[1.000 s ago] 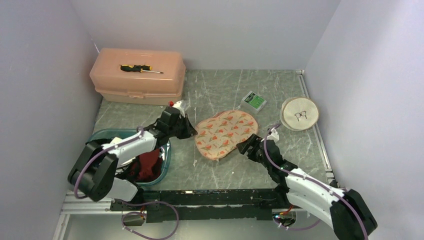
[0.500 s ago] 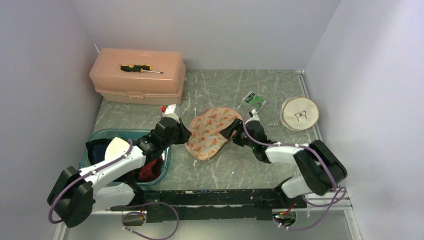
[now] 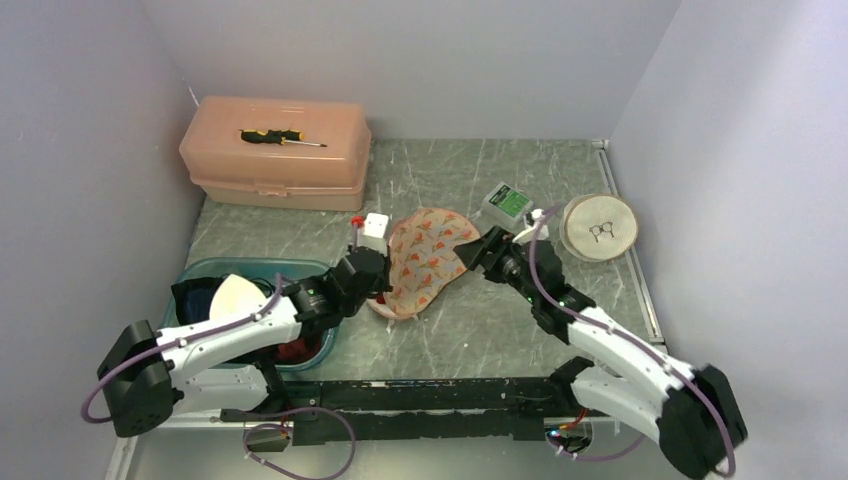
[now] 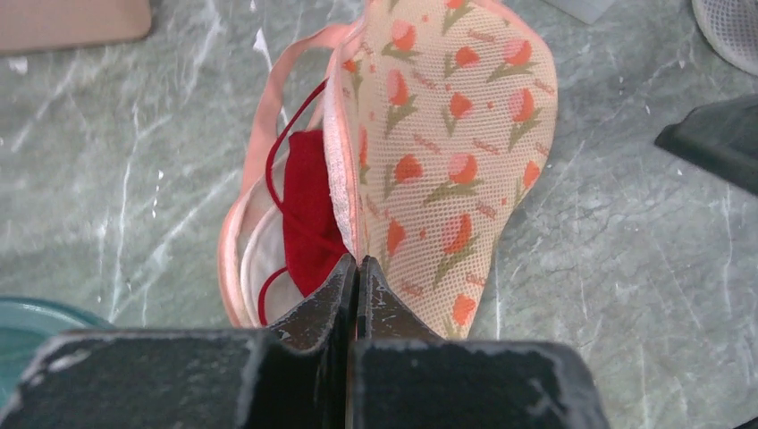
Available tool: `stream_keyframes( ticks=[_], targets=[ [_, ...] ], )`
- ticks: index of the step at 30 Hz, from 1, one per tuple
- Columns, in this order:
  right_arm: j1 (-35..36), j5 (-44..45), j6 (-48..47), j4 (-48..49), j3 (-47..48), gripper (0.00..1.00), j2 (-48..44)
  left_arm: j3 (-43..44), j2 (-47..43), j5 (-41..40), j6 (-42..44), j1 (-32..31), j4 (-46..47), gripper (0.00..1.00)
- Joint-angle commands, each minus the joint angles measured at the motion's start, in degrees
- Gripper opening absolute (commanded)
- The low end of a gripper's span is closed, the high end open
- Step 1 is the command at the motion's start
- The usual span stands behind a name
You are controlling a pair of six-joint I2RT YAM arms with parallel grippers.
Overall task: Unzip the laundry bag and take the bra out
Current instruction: Open the laundry bag at the center of the board.
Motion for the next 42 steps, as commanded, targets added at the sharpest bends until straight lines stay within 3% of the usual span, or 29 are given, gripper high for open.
stream_keyframes(
  ticks=[1,8,16,22,26,35,38,39,42],
  targets=[
    [-0.31,8.85,-1.92,-15.95,-1.07,0.8,-11.38,3.24,3.61,-9.45,14.32,-6.26,8.98,0.03],
    [-0.77,10.3,0.02,-28.4,-0.31,0.8,-24.2,5.6,13.55,-13.79,37.88,-18.34,22.17,0.03],
    [-0.77,11.68,0.54,-39.07,2.94,0.8,-34.3,5.59,20.27,-14.95,55.59,-28.93,31.79,0.03],
    [-0.8,13.13,1.74,-45.44,3.33,0.8,-39.52,5.93,24.56,-14.14,60.21,-33.77,34.07,0.03],
    [-0.79,17.21,2.14,-49.89,3.88,0.8,-45.08,6.1,26.31,-11.24,59.54,-35.8,32.24,0.09],
    [-0.81,18.7,3.01,-54.85,4.46,0.8,-48.72,10.66,30.69,-9.24,56.43,-38.82,28.86,0.45],
    [-0.79,18.66,3.13,-55.12,4.5,0.8,-49.02,11.9,29.37,-8.56,54.36,-39.05,26.06,0.64],
    [-0.79,18.68,3.14,-55.16,4.54,0.81,-48.89,12.25,28.61,-8.25,53.7,-39.07,25.17,0.65],
    [-0.76,18.37,2.87,-54.78,4.54,0.81,-48.2,13.49,25.19,-7.5,51.41,-39.03,21.16,0.87]
  ],
)
